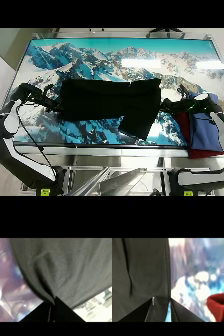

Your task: Fold the shirts.

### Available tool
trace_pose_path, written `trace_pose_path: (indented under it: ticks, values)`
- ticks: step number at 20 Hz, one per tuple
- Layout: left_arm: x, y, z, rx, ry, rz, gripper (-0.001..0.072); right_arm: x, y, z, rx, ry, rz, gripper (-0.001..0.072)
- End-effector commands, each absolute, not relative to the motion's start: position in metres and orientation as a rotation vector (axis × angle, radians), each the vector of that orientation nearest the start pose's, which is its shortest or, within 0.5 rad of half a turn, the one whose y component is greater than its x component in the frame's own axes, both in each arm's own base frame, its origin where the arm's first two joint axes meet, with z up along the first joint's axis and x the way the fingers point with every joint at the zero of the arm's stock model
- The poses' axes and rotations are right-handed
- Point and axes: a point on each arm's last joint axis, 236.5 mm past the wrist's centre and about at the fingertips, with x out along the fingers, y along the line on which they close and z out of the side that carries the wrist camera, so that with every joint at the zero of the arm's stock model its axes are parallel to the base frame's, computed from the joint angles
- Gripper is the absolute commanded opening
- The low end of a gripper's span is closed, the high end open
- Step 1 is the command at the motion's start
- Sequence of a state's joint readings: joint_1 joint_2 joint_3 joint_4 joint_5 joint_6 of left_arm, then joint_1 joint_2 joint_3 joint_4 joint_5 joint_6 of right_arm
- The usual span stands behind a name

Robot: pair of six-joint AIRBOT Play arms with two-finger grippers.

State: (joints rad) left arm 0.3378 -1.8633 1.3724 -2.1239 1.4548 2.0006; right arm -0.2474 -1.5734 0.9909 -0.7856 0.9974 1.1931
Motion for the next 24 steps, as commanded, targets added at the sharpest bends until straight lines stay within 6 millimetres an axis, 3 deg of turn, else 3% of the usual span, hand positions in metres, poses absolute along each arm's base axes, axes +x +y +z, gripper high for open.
trace_pose_path:
  ticks: [1, 5, 6, 7, 10, 13, 14, 15, 16, 18, 20, 21, 22, 23, 24]
  values:
    - [0.376, -0.007, -0.111, -0.551, 1.643, -0.492, 0.0020, 0.409, 0.036, -0.087, 0.715, 1.284, 0.240, 0.0257]
    - [0.375, 0.004, -0.112, -0.569, 1.636, -0.469, 0.0020, 0.406, 0.019, -0.094, 0.729, 1.298, 0.211, 0.0260]
    - [0.375, 0.007, -0.112, -0.575, 1.634, -0.463, 0.0020, 0.404, 0.020, -0.101, 0.733, 1.315, 0.211, 0.0306]
    - [0.375, 0.010, -0.112, -0.584, 1.630, -0.456, 0.0020, 0.402, 0.026, -0.108, 0.740, 1.337, 0.218, 0.0360]
    - [0.374, 0.019, -0.111, -0.610, 1.625, -0.440, 0.0020, 0.395, 0.048, -0.126, 0.718, 1.395, 0.261, 0.0364]
    - [0.375, 0.025, -0.110, -0.634, 1.612, -0.430, 0.0020, 0.396, 0.072, -0.129, 0.705, 1.400, 0.323, 0.0361]
    - [0.376, 0.022, -0.108, -0.644, 1.605, -0.436, 0.0020, 0.401, 0.082, -0.124, 0.716, 1.375, 0.364, 0.0318]
    - [0.379, 0.019, -0.106, -0.660, 1.595, -0.445, 0.0020, 0.408, 0.095, -0.114, 0.742, 1.334, 0.415, 0.0198]
    - [0.381, 0.015, -0.102, -0.682, 1.583, -0.461, 0.0020, 0.415, 0.108, -0.102, 0.778, 1.289, 0.469, 0.0183]
    - [0.384, 0.002, -0.092, -0.729, 1.567, -0.511, 0.0020, 0.419, 0.127, -0.078, 0.809, 1.236, 0.585, 0.0019]
    - [0.380, -0.014, -0.071, -0.789, 1.557, -0.606, 0.0020, 0.418, 0.137, -0.041, 0.814, 1.197, 0.687, 0.0018]
    - [0.380, -0.022, -0.051, -0.797, 1.519, -0.676, 0.0020, 0.417, 0.140, -0.012, 0.797, 1.159, 0.740, 0.0018]
    - [0.382, -0.032, -0.021, -0.794, 1.446, -0.758, 0.0019, 0.418, 0.141, 0.029, 0.767, 1.083, 0.793, 0.0018]
    - [0.385, -0.043, 0.017, -0.774, 1.338, -0.863, 0.0020, 0.419, 0.140, 0.078, 0.734, 0.979, 0.837, 0.0018]
    - [0.388, -0.057, 0.068, -0.753, 1.183, -0.966, 0.0020, 0.417, 0.137, 0.140, 0.684, 0.837, 0.872, 0.0018]
